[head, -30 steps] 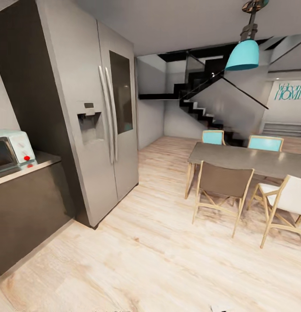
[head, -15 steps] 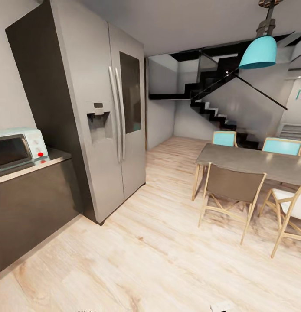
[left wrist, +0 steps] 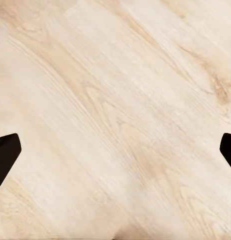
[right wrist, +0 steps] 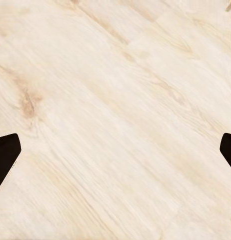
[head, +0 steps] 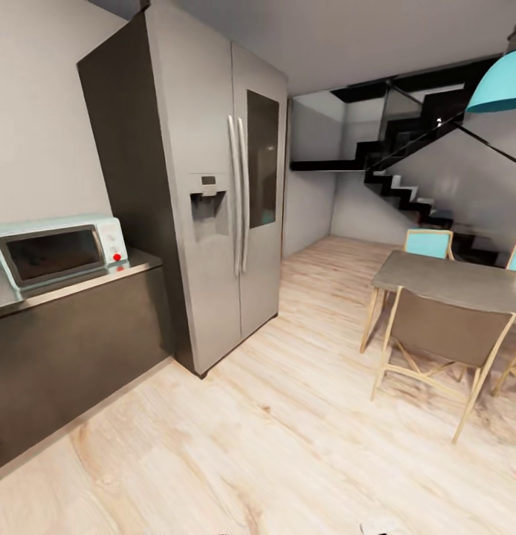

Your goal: Pick up the poster from the kitchen countertop and hang it on one of the wall nails in the kitchen.

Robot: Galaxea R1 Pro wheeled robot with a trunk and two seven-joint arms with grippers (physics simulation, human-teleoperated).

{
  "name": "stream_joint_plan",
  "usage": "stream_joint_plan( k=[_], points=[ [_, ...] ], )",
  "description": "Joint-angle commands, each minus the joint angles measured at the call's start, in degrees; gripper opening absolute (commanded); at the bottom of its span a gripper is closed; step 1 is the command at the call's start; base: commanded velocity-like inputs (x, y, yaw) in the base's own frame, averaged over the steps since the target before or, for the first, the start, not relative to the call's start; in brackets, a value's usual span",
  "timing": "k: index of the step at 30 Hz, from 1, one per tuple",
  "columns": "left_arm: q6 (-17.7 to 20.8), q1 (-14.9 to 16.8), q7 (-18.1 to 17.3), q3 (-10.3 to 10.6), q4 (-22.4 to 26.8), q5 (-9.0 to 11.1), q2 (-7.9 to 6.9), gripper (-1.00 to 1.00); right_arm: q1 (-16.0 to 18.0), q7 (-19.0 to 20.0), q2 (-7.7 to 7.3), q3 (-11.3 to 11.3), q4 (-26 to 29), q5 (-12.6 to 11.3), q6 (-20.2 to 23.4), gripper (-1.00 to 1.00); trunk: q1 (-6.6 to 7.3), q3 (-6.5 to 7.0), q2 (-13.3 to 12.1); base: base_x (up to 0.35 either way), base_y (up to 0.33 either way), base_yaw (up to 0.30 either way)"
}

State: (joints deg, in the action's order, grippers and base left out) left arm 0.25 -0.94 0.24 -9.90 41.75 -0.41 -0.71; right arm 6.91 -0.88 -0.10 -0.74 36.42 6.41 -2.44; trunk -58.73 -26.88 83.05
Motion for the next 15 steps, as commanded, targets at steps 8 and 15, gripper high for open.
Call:
stream_joint_plan(
  k=[8,15],
  points=[
    [0.02,-0.02,0.02,-0.03,0.09,-0.04,0.01,1.0,0.03,-0.09,0.01,-0.05,-0.03,0.59,-0.11,1.0,0.0,-0.05,0.03,0.0,0.0,0.293],
    [0.03,-0.02,0.02,-0.05,0.09,-0.03,0.01,1.0,0.03,-0.09,0.01,-0.05,-0.18,0.59,-0.11,1.0,0.0,-0.05,0.03,0.0,0.0,0.293]
  ],
)
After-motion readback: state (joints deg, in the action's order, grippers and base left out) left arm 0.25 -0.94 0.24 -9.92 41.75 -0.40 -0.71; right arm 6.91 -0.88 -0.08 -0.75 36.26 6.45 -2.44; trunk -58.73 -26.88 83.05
